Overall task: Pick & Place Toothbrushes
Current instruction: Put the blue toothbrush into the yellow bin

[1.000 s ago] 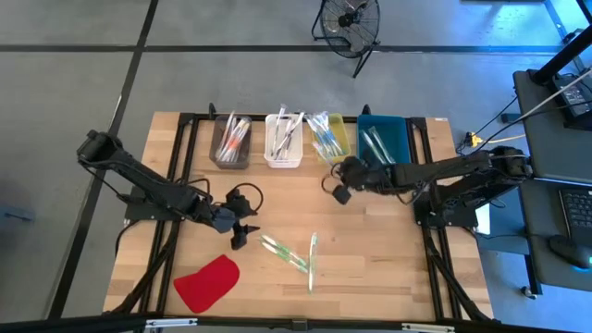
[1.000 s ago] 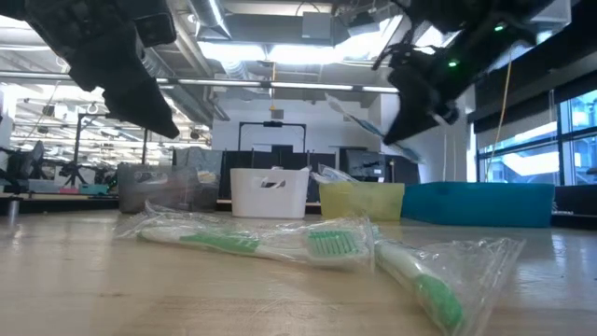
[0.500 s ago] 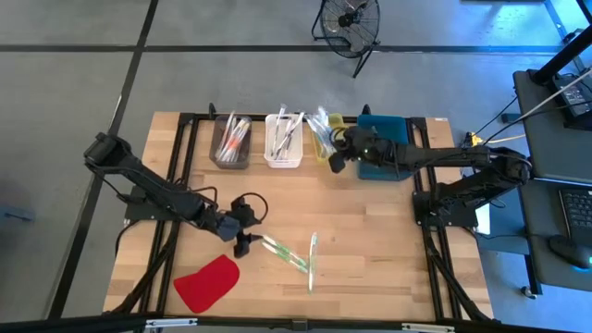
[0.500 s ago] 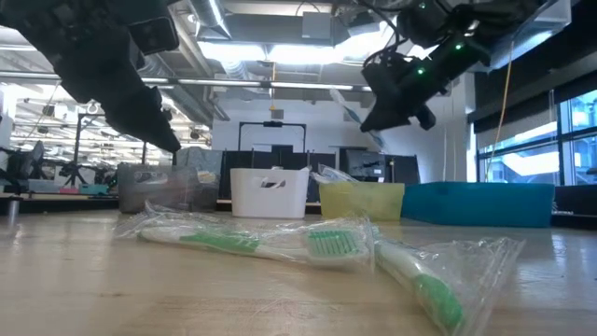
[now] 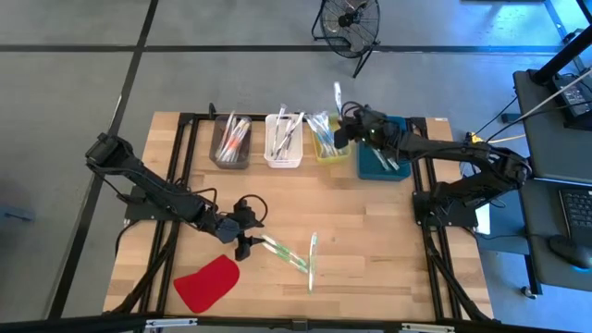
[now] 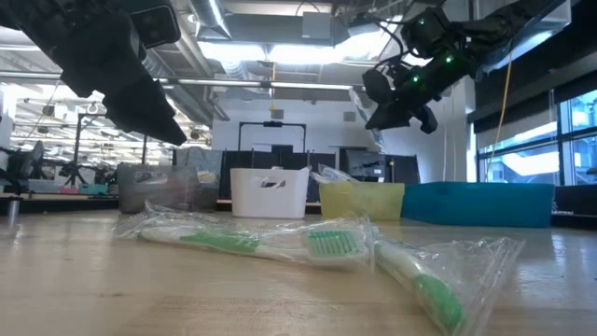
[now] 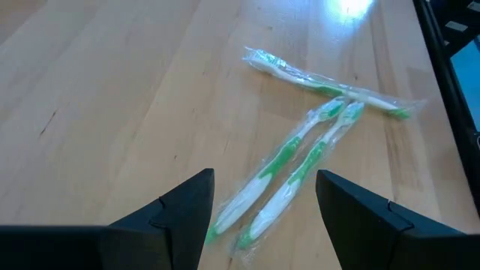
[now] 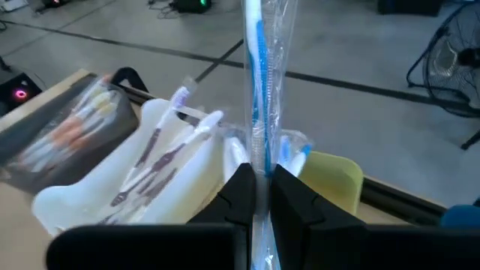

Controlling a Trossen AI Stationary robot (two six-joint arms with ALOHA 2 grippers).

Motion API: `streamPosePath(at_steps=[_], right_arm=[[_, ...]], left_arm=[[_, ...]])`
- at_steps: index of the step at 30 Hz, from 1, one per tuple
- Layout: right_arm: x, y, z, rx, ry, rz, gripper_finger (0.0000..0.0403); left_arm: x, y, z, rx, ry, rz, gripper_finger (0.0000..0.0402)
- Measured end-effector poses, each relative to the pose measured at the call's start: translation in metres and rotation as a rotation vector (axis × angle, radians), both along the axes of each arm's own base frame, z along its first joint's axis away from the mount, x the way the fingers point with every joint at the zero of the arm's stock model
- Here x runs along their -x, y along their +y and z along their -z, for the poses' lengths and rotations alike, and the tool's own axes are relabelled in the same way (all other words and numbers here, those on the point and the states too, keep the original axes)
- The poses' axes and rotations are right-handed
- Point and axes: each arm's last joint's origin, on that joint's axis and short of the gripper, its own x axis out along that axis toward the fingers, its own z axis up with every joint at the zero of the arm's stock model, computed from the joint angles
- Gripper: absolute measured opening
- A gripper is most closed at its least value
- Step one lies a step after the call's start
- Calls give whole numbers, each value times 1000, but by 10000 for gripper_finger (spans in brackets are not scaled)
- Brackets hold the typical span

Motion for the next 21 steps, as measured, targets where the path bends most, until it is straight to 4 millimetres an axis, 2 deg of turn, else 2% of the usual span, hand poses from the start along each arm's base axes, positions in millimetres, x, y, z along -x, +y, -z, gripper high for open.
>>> streamPosePath(at_steps=[6,12,21], right_arm=[[-6,-12,9,-55,24,-27,27],[-20,-23,16,-115,130,-19,27],[-32,-31,38,-167,230,-19,27]], left_arm=[[0,0,0,0,0,0,230],[0,0,0,2,1,2,230],[0,0,0,7,2,2,230]])
